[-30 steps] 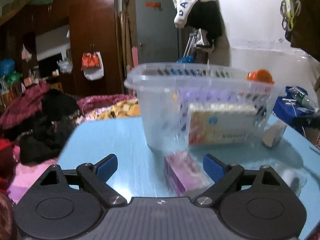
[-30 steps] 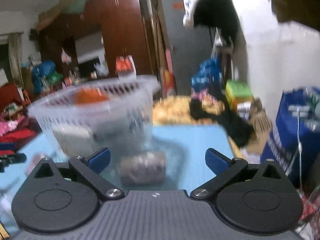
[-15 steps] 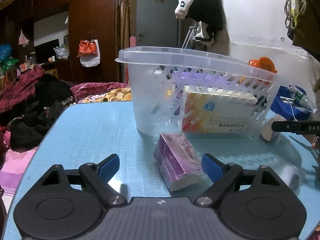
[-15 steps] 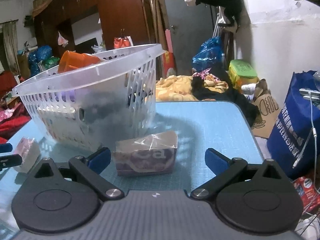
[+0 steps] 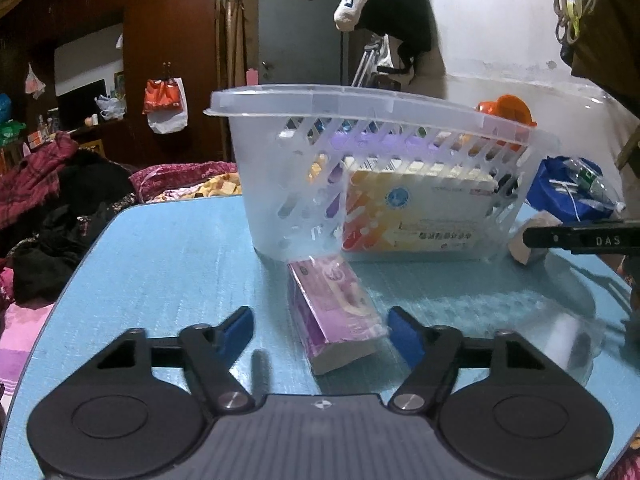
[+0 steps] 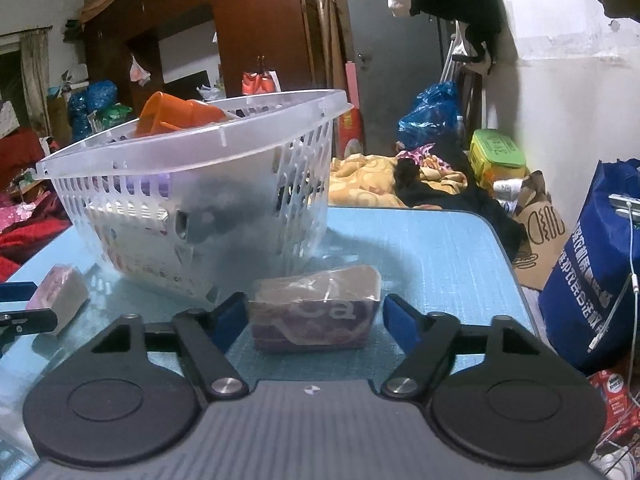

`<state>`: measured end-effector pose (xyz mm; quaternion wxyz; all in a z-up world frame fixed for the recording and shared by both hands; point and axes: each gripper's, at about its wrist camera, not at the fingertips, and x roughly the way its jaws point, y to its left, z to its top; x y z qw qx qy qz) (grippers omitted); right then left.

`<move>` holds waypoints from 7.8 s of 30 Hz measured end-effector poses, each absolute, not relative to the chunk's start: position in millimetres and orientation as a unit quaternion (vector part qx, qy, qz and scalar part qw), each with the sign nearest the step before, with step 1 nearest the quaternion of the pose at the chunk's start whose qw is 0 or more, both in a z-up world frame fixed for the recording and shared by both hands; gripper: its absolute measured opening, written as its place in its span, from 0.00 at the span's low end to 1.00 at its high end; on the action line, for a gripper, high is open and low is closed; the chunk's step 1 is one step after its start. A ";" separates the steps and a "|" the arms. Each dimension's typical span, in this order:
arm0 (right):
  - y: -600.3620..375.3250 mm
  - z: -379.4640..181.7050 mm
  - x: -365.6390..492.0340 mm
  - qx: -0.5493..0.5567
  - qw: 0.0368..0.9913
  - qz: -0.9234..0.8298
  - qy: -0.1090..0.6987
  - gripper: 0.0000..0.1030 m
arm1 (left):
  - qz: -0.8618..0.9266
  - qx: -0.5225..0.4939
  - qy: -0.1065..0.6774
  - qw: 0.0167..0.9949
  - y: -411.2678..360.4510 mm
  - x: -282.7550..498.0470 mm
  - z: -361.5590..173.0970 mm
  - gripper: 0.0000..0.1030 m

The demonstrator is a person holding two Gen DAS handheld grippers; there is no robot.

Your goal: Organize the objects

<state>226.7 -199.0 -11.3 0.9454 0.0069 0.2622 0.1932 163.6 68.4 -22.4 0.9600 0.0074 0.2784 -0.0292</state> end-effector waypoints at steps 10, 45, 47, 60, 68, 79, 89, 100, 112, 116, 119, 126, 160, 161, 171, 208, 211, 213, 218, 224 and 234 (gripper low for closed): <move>-197.7 -11.1 225.6 0.003 0.946 0.192 0.261 0.69 | -0.051 0.000 0.270 0.962 68.0 161.6 -24.2 0.51; -111.8 115.6 265.2 -0.084 0.953 0.231 0.176 0.69 | -0.083 -0.031 0.276 0.957 57.0 292.7 100.9 0.51; -103.3 110.0 277.7 -0.093 0.951 0.224 0.194 0.69 | -0.090 -0.039 0.293 0.951 59.6 307.0 94.1 0.51; -107.9 99.2 273.4 -0.071 0.948 0.229 0.210 0.87 | -0.091 -0.058 0.277 0.955 68.2 304.9 76.5 0.77; -145.9 113.4 219.5 -0.028 0.964 0.233 0.129 1.00 | -0.078 -0.005 0.186 0.979 76.2 222.7 96.1 0.95; -200.9 68.3 144.0 0.039 0.963 0.245 0.105 1.00 | -0.022 0.031 0.181 0.983 104.0 101.1 107.8 0.96; -182.3 11.1 114.7 0.034 0.950 0.273 0.145 1.00 | -0.050 0.028 0.169 0.984 96.9 53.3 65.6 0.96; -180.2 -19.8 124.4 0.047 0.946 0.266 0.180 0.99 | -0.071 -0.036 0.189 0.979 82.3 57.3 -25.7 0.94; -156.8 -35.9 113.7 -0.012 0.945 0.269 0.187 0.88 | -0.059 -0.019 0.187 0.980 63.6 61.5 -46.3 0.94; -157.2 -36.8 110.6 -0.019 0.943 0.281 0.177 0.77 | -0.068 0.000 0.178 0.982 55.0 62.0 -49.7 0.92; -157.2 -36.3 110.0 -0.022 0.942 0.286 0.174 0.70 | -0.067 0.012 0.169 0.983 50.1 61.3 -51.7 0.83; -159.7 -35.4 108.3 -0.022 0.939 0.299 0.167 0.42 | -0.081 0.015 0.159 0.984 51.1 58.6 -51.9 0.57; -150.8 66.1 109.1 -0.018 0.949 0.315 0.020 0.19 | -0.070 0.011 -0.006 0.997 64.1 82.3 61.8 0.34; -147.2 74.8 115.4 -0.024 0.951 0.308 0.012 0.19 | -0.066 0.010 -0.009 0.998 64.4 93.6 72.4 0.34; -113.1 102.6 226.3 -0.011 0.962 0.258 0.091 0.18 | -0.031 -0.027 0.110 0.993 72.8 243.4 105.8 0.34; -181.0 95.1 135.4 0.010 0.971 0.200 0.131 1.00 | -0.024 -0.019 0.143 0.989 89.8 88.6 89.0 0.96; -178.8 83.4 97.7 0.005 0.975 0.197 0.101 1.00 | -0.026 -0.011 0.122 0.992 77.2 60.9 78.0 0.96; -176.0 71.4 72.9 0.025 0.975 0.202 0.091 1.00 | -0.034 -0.010 0.104 0.994 68.1 44.5 72.3 0.96; -153.1 57.5 43.9 -0.019 0.981 0.181 0.075 1.00 | -0.044 0.017 0.098 0.994 46.1 37.6 62.8 1.00; -155.2 61.3 62.4 -0.001 0.981 0.175 0.086 1.00 | -0.038 0.008 0.107 0.993 43.6 29.5 53.1 1.00; -155.1 47.1 57.8 -0.002 0.982 0.164 0.098 1.00 | -0.032 0.023 0.122 0.992 35.2 33.3 45.8 0.99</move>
